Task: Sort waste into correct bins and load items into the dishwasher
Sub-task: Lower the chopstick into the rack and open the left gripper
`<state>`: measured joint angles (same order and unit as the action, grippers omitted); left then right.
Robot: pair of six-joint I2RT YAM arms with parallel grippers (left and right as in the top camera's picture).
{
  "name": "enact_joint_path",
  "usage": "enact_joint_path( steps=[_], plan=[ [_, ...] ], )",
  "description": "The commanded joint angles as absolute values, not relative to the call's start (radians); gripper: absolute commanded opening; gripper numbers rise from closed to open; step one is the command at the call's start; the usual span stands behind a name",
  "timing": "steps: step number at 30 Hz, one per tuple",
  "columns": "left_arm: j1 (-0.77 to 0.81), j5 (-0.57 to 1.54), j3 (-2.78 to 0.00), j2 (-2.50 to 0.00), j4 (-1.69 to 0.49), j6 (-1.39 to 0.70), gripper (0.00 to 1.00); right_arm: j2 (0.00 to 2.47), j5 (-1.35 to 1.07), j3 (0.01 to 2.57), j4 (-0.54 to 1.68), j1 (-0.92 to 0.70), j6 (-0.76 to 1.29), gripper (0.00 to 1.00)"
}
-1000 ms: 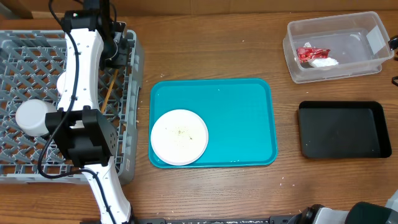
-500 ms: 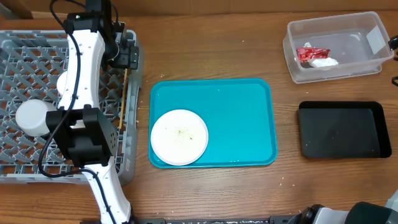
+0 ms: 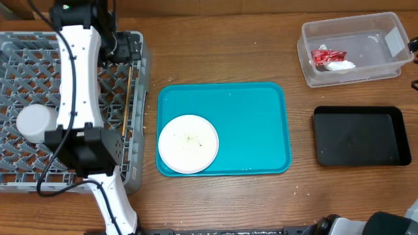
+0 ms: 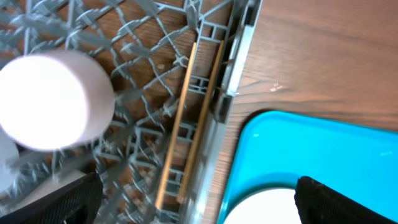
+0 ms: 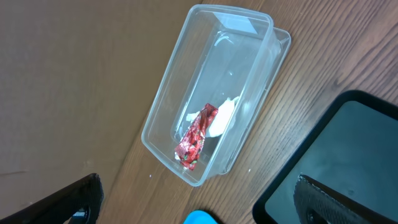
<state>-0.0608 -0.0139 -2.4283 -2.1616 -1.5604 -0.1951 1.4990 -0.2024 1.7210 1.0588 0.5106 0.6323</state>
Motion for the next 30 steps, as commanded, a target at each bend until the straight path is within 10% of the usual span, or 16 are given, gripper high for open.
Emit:
enact_joint_path(
  steps=[1,19,30],
  plan=[
    [-0.080,0.056,-2.473,-2.035,-1.596,-0.365,1.00,1.495,-0.195,1.723,1.054,0.517,0.627,1.00],
    [-0.057,0.169,-2.244,-1.802,-1.690,-0.450,1.00,1.495,-0.195,1.723,1.054,0.517,0.627,1.00],
    [0.003,-0.113,-2.012,-1.682,-1.644,-0.700,1.00,1.495,-0.224,1.723,1.053,0.517,0.628,1.00]
  ],
)
